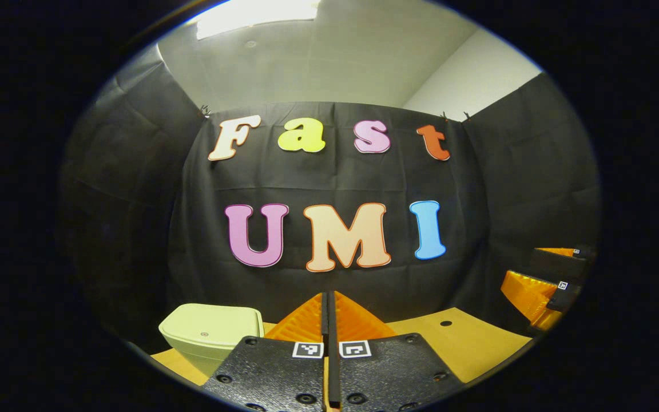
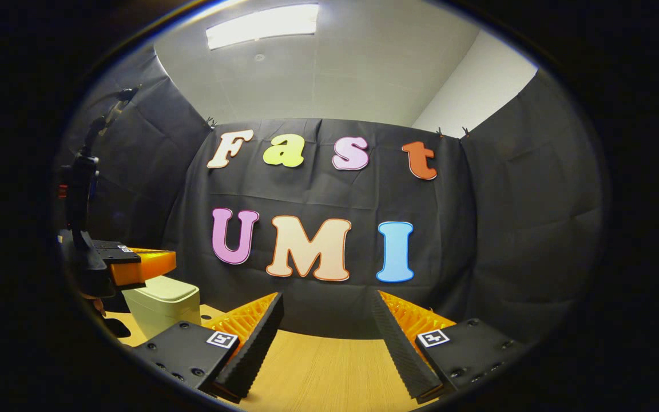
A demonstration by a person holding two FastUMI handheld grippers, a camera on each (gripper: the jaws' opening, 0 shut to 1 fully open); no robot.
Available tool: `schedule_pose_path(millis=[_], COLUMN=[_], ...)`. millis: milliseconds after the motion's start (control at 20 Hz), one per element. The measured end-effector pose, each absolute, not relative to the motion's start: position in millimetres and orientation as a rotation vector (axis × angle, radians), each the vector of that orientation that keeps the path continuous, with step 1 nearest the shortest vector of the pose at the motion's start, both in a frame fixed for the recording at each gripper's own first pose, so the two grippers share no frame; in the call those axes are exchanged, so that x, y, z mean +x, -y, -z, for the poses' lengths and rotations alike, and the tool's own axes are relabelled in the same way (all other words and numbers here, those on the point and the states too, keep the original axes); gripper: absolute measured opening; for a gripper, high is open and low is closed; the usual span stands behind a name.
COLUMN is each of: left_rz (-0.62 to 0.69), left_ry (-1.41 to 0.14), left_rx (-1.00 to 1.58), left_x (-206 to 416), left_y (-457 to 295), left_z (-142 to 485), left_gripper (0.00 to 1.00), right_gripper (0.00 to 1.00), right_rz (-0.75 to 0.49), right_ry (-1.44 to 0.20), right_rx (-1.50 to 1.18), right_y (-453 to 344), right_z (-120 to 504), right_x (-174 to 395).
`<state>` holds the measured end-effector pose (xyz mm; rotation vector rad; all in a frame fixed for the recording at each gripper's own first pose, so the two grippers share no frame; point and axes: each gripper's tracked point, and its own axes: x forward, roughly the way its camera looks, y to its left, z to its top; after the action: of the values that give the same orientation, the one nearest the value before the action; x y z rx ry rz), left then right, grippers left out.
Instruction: Press the lid of the desktop garbage bin to open it, pick up the crumpled paper on the desktop and throw it into the bin, then pick up the pop can on the desktop and drop it into the bin, and finally close the garbage bin lid.
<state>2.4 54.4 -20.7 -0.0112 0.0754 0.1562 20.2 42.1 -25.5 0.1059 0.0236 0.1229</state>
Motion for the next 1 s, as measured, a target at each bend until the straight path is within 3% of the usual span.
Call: schedule_pose_path(millis=[150, 1000], left_rz=[-0.156, -0.427], left_ry=[-0.095, -0.294], left_rx=[-0.015, -0.008], left_x=[3, -16], left_y=[-67, -228], left_z=[28, 127], left_gripper=[0.00, 0.00], right_gripper=[1.00, 1.00], right_rz=[-0.114, -0.150], right_ry=[-0.033, -0.154], right_rx=[0.125, 0.102], right_y=[-46, -115], right_z=[27, 62], right_x=[24, 43])
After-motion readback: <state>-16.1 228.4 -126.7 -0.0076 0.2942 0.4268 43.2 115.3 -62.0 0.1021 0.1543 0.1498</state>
